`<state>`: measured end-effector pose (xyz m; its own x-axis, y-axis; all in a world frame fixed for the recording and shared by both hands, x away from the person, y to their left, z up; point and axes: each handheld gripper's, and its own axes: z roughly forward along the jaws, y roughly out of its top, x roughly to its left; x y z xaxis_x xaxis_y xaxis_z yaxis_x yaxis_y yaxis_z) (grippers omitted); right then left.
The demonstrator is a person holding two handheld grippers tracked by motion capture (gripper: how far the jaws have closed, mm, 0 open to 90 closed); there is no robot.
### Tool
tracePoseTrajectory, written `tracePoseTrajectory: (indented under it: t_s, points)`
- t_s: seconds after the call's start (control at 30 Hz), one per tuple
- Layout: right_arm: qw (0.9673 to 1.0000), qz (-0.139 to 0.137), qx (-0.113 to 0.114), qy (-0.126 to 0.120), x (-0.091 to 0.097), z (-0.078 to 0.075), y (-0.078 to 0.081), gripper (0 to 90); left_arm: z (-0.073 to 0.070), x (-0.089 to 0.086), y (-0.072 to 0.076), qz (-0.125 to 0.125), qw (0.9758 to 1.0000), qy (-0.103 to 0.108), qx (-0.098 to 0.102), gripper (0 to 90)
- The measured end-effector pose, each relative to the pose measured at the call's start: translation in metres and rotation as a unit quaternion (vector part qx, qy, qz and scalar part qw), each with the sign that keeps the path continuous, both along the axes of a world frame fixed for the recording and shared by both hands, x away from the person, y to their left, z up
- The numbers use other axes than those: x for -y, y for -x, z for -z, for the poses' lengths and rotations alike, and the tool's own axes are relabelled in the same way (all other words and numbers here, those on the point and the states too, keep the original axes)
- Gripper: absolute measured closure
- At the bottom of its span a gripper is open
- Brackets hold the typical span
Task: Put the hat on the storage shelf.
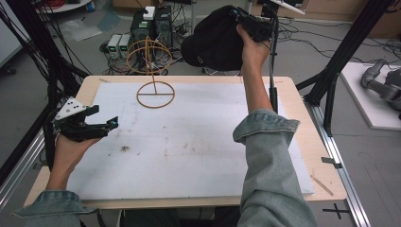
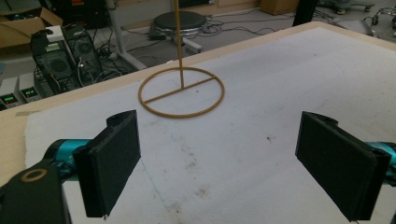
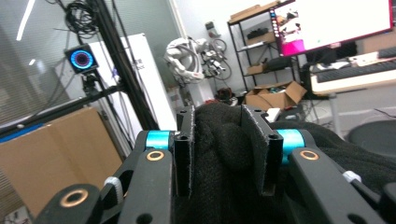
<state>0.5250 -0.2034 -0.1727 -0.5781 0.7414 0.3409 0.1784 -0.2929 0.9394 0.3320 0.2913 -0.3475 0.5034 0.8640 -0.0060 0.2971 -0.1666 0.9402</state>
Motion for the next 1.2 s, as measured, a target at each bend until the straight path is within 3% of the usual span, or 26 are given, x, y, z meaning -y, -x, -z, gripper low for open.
tracePoseTrajectory:
  t_s: [0.27,0.63,0.9,1.2]
  points:
    - [0.9996,-0.024,0.012,-0.005,-0.026,-0.011,-0.002,67.6,-0.002,-0.002,0.002,0.001,1.0,0.0,0.004,14.2]
    - [0.9976,-0.056,0.022,-0.034,-0.055,-0.017,-0.008,67.5,-0.003,-0.005,0.007,0.001,1.0,-0.001,0.007,14.2]
    - [0.9958,-0.076,0.017,-0.048,-0.078,-0.011,-0.017,67.5,-0.003,-0.006,0.01,-0.001,1.0,-0.002,0.008,14.2]
    - [0.9921,-0.095,0.0,-0.083,-0.101,0.004,-0.033,67.4,-0.002,-0.009,0.011,-0.002,1.0,-0.001,0.006,14.2]
